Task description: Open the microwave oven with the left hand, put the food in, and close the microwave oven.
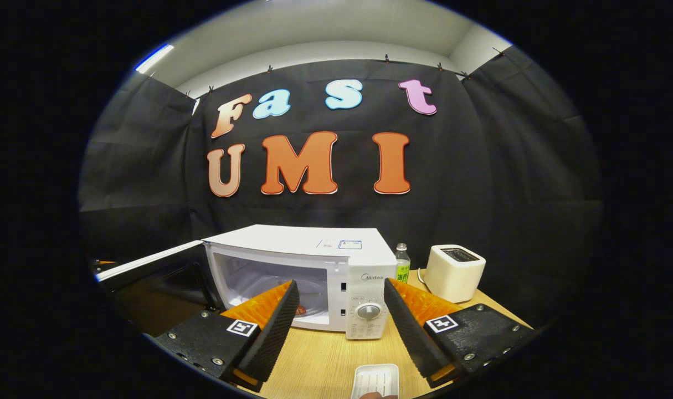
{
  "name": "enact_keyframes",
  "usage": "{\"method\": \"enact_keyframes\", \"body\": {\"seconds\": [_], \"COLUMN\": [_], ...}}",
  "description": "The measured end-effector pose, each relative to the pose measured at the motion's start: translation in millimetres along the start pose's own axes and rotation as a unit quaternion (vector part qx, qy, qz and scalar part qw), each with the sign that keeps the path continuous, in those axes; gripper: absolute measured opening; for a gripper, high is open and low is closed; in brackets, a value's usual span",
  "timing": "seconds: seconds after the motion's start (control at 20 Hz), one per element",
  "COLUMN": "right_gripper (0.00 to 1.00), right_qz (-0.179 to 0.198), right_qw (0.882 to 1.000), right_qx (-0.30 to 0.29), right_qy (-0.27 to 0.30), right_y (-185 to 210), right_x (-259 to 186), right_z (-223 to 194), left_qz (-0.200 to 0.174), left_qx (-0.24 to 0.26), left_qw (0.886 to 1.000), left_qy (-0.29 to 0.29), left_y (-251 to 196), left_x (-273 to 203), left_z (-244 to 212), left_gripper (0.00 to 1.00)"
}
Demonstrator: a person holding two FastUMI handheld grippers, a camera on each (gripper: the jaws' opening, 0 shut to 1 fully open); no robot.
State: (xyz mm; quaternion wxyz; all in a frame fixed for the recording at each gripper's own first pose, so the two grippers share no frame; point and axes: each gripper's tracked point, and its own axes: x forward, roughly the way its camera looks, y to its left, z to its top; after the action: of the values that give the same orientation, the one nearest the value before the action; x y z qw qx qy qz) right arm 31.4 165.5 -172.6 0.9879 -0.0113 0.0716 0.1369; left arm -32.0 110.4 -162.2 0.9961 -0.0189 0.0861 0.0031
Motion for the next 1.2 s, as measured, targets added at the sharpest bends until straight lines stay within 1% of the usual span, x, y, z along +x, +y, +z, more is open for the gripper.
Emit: {"method": "enact_keyframes", "body": {"seconds": [0.2,0.3,0.35,0.55,0.6,0.65,0.7,0.8,0.9,1.1,1.2], "right_gripper": [0.95,0.95,0.95,0.95,0.95,0.95,0.95,0.95,0.95,0.95,0.95], "right_qz": [-0.007,-0.019,-0.023,-0.038,-0.044,-0.051,-0.056,-0.062,-0.071,-0.092,-0.1], "right_qw": [1.0,1.0,1.0,0.999,0.999,0.998,0.998,0.997,0.997,0.995,0.994], "right_qx": [0.002,0.004,0.005,0.011,0.012,0.013,0.016,0.024,0.028,0.021,0.017], "right_qy": [-0.009,-0.016,-0.019,-0.026,-0.029,-0.032,-0.034,-0.035,-0.031,-0.032,-0.031], "right_y": [-23,-38,-45,-74,-81,-89,-96,-109,-121,-144,-155], "right_x": [-12,-18,-20,-31,-33,-36,-39,-42,-45,-52,-56], "right_z": [4,8,9,11,12,12,12,9,5,6,5], "left_qz": [-0.047,-0.068,-0.082,-0.12,-0.129,-0.124,-0.127,-0.137,-0.153,-0.149,-0.149], "left_qx": [0.018,0.015,0.012,-0.003,-0.006,0.005,0.016,0.026,0.032,0.067,0.071], "left_qw": [0.999,0.997,0.996,0.992,0.991,0.992,0.991,0.99,0.987,0.986,0.986], "left_qy": [0.006,0.01,0.012,0.022,0.029,0.029,0.027,0.028,0.028,0.024,0.029], "left_y": [-45,-67,-80,-124,-136,-139,-145,-163,-184,-210,-222], "left_x": [13,22,26,45,50,53,57,64,71,93,106], "left_z": [-3,-4,-7,-12,-15,-15,-12,-15,-16,-12,-14], "left_gripper": [0.99,0.99,0.97,0.09,0.03,0.1,0.05,0.06,0.05,0.06,0.05]}}
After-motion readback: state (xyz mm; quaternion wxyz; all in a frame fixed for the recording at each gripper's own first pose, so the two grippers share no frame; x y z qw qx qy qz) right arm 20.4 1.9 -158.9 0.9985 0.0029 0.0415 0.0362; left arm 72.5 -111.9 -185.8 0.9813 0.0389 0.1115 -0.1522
